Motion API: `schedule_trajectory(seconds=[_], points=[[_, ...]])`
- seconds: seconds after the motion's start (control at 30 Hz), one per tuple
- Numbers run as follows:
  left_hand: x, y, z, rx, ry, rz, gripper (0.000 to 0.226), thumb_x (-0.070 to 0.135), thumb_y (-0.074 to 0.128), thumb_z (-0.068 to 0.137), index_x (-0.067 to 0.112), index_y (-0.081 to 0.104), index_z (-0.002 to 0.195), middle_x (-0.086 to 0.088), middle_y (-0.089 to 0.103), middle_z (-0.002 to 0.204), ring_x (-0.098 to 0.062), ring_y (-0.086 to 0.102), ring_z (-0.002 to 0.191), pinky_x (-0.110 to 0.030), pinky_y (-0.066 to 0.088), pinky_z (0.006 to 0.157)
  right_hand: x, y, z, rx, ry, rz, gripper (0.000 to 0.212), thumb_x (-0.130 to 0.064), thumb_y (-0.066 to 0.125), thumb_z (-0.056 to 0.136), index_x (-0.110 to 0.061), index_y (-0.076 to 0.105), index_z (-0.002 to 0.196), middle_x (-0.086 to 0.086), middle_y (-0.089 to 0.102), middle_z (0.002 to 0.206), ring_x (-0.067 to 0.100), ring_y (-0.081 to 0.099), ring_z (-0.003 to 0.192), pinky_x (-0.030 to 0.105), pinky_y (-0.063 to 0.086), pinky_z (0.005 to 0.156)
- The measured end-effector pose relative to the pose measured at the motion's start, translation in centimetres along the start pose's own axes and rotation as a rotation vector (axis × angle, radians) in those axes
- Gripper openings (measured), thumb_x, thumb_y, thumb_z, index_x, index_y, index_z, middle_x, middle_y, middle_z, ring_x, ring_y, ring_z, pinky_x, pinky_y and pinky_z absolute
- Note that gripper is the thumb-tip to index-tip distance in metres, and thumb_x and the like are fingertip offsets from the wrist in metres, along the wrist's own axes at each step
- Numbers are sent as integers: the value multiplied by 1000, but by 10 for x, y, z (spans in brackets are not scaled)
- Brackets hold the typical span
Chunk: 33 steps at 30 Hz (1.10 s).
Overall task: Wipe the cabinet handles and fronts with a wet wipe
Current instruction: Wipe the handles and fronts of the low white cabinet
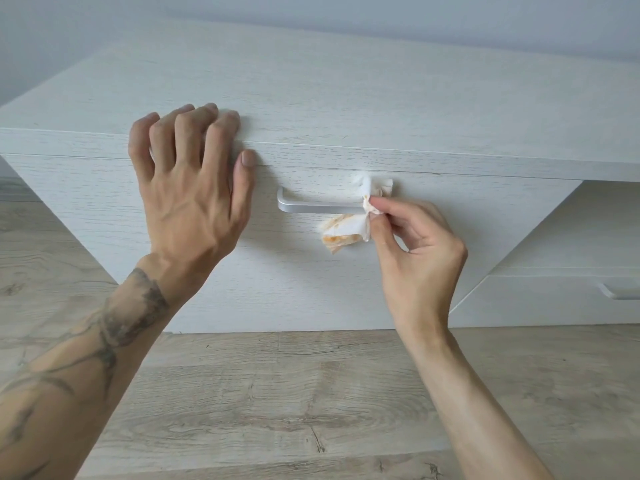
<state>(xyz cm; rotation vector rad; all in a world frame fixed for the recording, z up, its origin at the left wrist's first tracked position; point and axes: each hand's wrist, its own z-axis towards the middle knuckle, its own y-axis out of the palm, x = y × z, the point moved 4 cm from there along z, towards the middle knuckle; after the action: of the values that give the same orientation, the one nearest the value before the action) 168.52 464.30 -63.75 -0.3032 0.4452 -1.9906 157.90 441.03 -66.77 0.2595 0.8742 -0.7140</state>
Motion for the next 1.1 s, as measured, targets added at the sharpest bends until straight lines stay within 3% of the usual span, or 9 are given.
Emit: schedule_trajectory(seconds=[0.27,0.57,0.73,0.93,1.1], points=[[-1,0,0,3,-3,-1,42,37,36,116,11,56,140,-13,57,139,-35,48,130,-48,22,122,-3,5,6,0,41,3,23,6,72,92,-12,81,104,-3,71,102,16,75,94,25,59,87],[0,0,0,4,3,2,42,37,37,116,11,57,140,-13,57,139,-36,49,130,-48,23,121,-10,-7,14,-162,19,38,29,-1,81,90,-16,79,115,1,72,115,18,76,99,30,60,93],[-1,0,0,4,4,3,41,37,37,116,11,57,140,-14,57,139,-36,49,131,-48,22,121,-9,-10,21,-194,-139,-147,21,-6,82,91,-9,81,112,1,76,109,10,73,104,27,57,96],[0,0,0,2,-4,-1,41,37,38,116,11,58,139,-14,58,139,-36,49,131,-49,23,121,-24,5,17,-203,-453,-311,12,-6,81,93,-7,83,104,5,75,97,23,67,95,28,54,88],[0,-2,1,-13,-12,14,42,36,38,115,10,60,139,-14,59,140,-35,50,131,-50,25,121,-42,40,13,-251,-483,-377,7,-14,82,91,-12,84,99,0,72,88,23,64,87,36,48,81]])
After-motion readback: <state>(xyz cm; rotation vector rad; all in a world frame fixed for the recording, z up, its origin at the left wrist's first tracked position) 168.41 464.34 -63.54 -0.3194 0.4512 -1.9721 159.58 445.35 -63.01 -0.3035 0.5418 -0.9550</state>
